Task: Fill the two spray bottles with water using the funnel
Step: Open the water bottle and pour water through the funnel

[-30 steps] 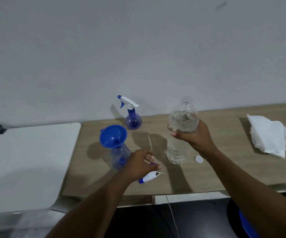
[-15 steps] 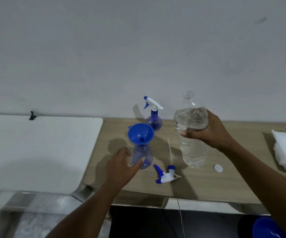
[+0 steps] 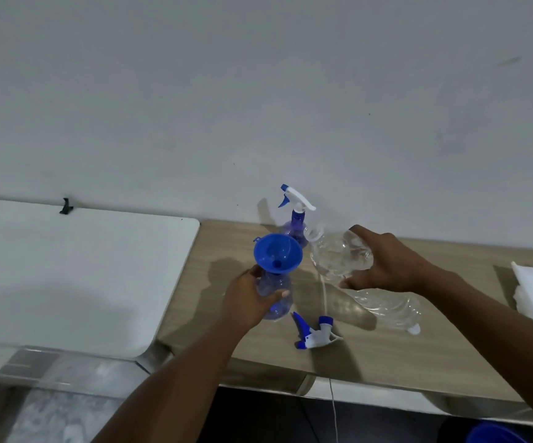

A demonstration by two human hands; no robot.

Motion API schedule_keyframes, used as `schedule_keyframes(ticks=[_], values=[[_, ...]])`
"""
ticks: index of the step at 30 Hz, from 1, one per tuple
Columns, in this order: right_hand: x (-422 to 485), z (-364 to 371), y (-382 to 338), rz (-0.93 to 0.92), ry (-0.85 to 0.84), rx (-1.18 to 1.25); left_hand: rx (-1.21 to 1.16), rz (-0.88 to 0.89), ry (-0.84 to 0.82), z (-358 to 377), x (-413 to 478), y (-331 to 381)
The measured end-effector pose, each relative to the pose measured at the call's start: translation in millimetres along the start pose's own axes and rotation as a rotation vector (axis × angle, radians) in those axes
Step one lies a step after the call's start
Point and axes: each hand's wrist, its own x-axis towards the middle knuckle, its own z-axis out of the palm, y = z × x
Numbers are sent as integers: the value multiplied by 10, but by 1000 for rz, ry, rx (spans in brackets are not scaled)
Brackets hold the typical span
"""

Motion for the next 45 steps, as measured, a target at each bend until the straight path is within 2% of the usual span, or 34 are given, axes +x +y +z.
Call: schedule_keyframes(ticks=[12,16,22,45], values=[[125,-192,-201,41,-162,-379,14,-102,-27,9,57,-45],[176,-246,-232,45,-197,-476,-75,-68,-89,15,83,-59],[227,-298,-294,45,-199,-601,-30,-34,-52,6,66,-36],[275,-422,-443,33,-255,-705,-11,21,-13,-6,61,-39]])
